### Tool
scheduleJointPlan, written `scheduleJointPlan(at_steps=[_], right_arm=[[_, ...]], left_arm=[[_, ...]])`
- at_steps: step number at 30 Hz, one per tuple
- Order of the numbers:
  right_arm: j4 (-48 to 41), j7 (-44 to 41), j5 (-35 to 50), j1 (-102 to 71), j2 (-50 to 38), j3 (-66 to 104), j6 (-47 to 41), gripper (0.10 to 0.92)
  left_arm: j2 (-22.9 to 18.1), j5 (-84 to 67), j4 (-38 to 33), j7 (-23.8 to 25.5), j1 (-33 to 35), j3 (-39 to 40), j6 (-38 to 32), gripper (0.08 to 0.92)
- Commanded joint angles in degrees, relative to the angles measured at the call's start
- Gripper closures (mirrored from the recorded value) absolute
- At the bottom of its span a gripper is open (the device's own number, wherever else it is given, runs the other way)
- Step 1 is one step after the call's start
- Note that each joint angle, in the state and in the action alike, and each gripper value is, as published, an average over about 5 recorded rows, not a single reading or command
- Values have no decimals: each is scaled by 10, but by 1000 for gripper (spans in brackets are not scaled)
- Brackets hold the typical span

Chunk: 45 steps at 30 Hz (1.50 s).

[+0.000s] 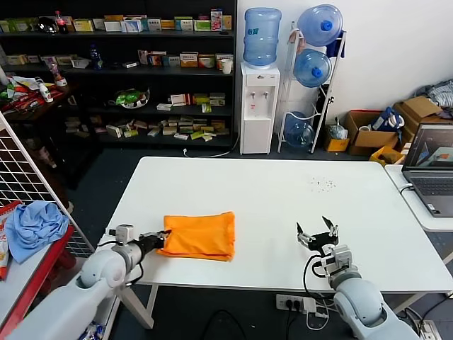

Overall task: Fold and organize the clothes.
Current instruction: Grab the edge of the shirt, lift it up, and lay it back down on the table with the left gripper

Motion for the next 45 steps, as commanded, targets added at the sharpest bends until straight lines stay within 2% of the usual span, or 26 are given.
scheduleJointPlan(at_steps=[1,11,18,24,29,36,40,45], right_arm=[[1,6,-6,7,0,-11,-3,203],[3,6,0,24,-5,-22,-8,203],[1,5,-1,29,2,-24,-8,203],[-2,5,-2,27,11,-23,-7,203],[-2,5,-4,23,14,-20,-5,203],[-5,6,-5,19,11,-16,-5,203],[-10,6,-7,17,11,-15,-5,203],[-15,7,-11,16,16,-14,-5,203]], left_arm=[[129,97,43,-8,-9,-29,-2,868],[227,250,110,30,-24,-48,-46,868],[297,289,96,47,-24,-61,-58,868],[324,268,71,46,-41,-48,-53,868],[306,253,38,37,-41,-39,-41,868],[221,240,12,15,-26,-31,-31,868],[190,203,-20,-9,-22,-25,-19,868],[164,108,-103,-60,-26,-21,16,868]])
